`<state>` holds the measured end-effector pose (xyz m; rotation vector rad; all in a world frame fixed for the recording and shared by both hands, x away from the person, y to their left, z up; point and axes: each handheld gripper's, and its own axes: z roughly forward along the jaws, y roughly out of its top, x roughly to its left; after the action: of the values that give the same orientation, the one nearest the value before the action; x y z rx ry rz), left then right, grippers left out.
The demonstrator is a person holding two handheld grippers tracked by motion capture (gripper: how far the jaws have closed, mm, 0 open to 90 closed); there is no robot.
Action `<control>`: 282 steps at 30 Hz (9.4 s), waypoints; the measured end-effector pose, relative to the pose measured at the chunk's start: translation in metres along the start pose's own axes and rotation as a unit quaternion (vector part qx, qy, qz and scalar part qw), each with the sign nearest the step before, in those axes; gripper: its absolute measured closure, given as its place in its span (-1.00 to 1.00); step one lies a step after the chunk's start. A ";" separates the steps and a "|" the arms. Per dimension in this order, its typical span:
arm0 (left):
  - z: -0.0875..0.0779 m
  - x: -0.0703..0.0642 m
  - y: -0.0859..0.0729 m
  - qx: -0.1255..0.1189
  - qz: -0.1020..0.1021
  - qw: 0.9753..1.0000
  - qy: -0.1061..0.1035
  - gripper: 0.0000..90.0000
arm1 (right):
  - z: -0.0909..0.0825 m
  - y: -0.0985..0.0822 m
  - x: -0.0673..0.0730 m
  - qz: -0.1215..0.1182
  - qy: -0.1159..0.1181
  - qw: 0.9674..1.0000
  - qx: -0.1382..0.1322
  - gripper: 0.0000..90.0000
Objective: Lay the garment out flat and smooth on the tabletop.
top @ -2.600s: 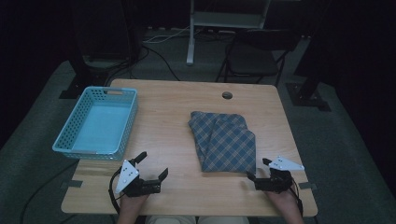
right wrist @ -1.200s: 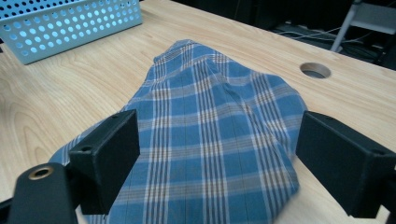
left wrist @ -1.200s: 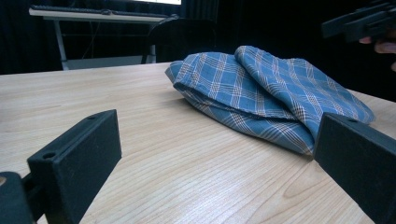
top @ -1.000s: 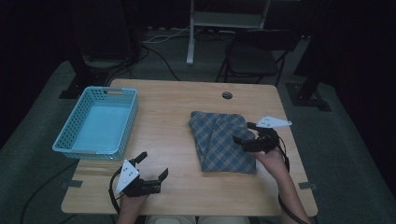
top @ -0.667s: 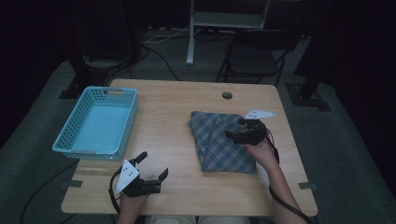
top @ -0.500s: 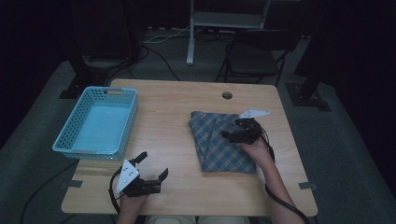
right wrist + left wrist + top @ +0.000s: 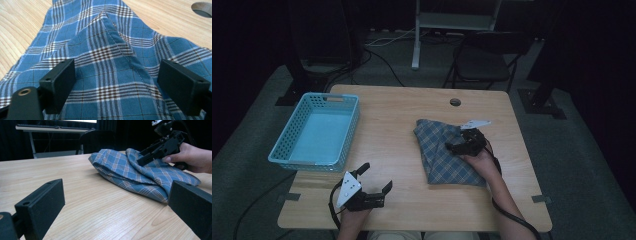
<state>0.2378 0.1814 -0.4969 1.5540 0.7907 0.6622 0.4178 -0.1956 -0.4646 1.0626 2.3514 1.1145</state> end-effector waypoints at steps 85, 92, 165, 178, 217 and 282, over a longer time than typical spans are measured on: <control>0.000 0.000 0.000 -0.001 -0.001 1.000 0.002 -0.96 | -0.210 -0.080 0.127 -0.031 0.065 0.985 -0.155 0.08; 0.000 0.000 0.000 0.001 -0.002 1.000 0.001 -0.96 | -0.189 -0.055 0.114 -0.022 0.045 0.986 -0.160 -0.08; -0.002 0.001 -0.001 -0.004 -0.006 1.000 0.005 -0.96 | 0.064 0.043 0.078 -0.024 -0.024 0.999 0.017 0.79; -0.002 0.001 0.000 -0.005 -0.009 1.000 0.005 -0.96 | 0.033 0.046 0.061 0.014 -0.003 0.999 -0.038 0.97; -0.001 0.003 0.000 0.000 -0.018 1.000 0.003 -0.96 | -0.142 -0.042 -0.081 0.171 -0.178 0.963 -0.110 0.97; 0.053 -0.047 0.078 0.034 -0.026 0.992 -0.119 -0.96 | -0.167 -0.178 -0.050 0.224 -0.231 0.939 -0.121 -0.62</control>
<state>0.2598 0.1071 -0.4255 1.6328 0.6762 0.4067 0.2707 -0.3941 -0.4961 1.6050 1.6066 1.1086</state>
